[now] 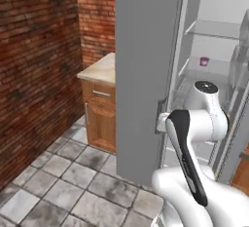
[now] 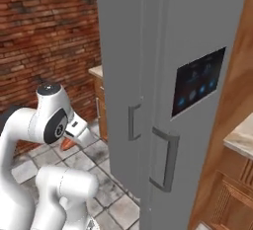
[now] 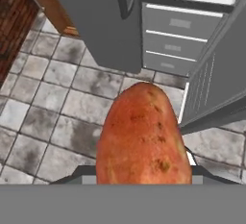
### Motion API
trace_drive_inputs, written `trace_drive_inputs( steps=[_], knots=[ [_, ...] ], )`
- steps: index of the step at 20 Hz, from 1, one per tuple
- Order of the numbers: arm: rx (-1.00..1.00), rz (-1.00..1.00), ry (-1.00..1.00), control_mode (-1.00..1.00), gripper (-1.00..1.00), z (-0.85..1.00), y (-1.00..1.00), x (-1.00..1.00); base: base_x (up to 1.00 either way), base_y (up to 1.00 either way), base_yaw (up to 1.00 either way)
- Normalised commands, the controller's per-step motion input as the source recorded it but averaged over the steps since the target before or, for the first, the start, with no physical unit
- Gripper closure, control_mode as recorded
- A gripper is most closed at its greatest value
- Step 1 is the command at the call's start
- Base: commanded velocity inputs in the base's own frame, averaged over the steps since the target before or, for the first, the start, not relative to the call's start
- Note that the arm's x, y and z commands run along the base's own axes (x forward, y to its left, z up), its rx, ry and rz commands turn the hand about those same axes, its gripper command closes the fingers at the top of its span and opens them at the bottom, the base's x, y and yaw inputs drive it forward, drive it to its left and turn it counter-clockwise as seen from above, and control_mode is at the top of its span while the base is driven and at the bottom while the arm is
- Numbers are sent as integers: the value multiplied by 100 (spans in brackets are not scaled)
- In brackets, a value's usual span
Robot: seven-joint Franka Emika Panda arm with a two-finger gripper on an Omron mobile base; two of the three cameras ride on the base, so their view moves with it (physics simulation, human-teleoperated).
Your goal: Place the sweet potato and tomato inside the fridge drawer. Close the drawer after placing the vegetables.
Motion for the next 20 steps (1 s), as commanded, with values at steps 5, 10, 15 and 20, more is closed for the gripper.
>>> trace_drive_inputs(
  steps=[5, 10, 15, 20],
  knots=[
    [0, 0, 0, 100, 100, 0, 0, 0, 60, 17, -30],
    [0, 0, 0, 100, 100, 0, 0, 0, 45, 0, -41],
    [0, 0, 0, 100, 100, 0, 0, 0, 47, 11, -45],
    [0, 0, 0, 100, 100, 0, 0, 0, 66, 46, -39]
  ],
)
